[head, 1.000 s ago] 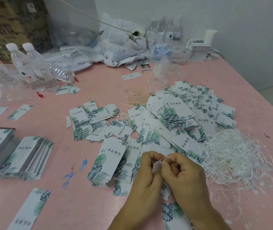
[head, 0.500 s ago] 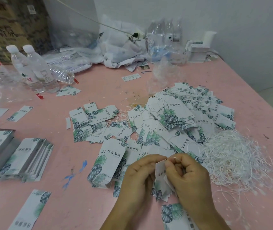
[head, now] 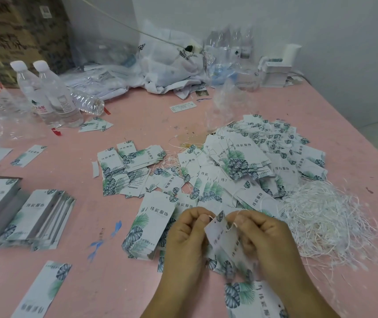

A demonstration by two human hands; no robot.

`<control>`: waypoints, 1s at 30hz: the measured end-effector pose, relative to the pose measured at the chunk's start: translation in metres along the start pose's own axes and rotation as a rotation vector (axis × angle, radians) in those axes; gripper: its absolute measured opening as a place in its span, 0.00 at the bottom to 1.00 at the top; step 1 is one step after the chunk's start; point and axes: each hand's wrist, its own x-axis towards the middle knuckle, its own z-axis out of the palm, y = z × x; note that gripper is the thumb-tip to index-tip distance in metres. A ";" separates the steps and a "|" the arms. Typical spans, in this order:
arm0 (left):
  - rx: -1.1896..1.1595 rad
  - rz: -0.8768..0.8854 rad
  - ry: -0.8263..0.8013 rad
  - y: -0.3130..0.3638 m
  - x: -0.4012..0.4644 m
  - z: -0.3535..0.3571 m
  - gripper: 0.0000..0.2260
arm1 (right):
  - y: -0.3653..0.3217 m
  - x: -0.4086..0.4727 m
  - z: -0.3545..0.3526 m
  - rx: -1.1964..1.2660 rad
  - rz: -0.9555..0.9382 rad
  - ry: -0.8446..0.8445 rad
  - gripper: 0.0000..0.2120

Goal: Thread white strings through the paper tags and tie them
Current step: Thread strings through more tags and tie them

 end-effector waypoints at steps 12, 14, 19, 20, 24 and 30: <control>-0.400 -0.043 0.100 0.010 0.004 -0.004 0.05 | 0.001 0.020 -0.046 0.532 0.285 -0.157 0.12; -0.424 -0.047 0.109 0.009 0.005 -0.006 0.05 | -0.001 0.021 -0.046 0.553 0.284 -0.165 0.12; -0.421 -0.063 0.121 0.010 0.004 -0.007 0.08 | -0.002 0.021 -0.044 0.551 0.286 -0.125 0.11; -0.408 -0.064 0.117 0.010 0.004 -0.007 0.07 | -0.002 0.021 -0.044 0.569 0.287 -0.110 0.10; -0.331 -0.084 0.103 0.007 0.004 -0.007 0.04 | -0.004 0.020 -0.043 0.620 0.282 -0.119 0.12; -0.131 -0.008 0.056 0.005 0.000 -0.005 0.05 | -0.005 0.014 -0.036 0.547 0.207 -0.170 0.07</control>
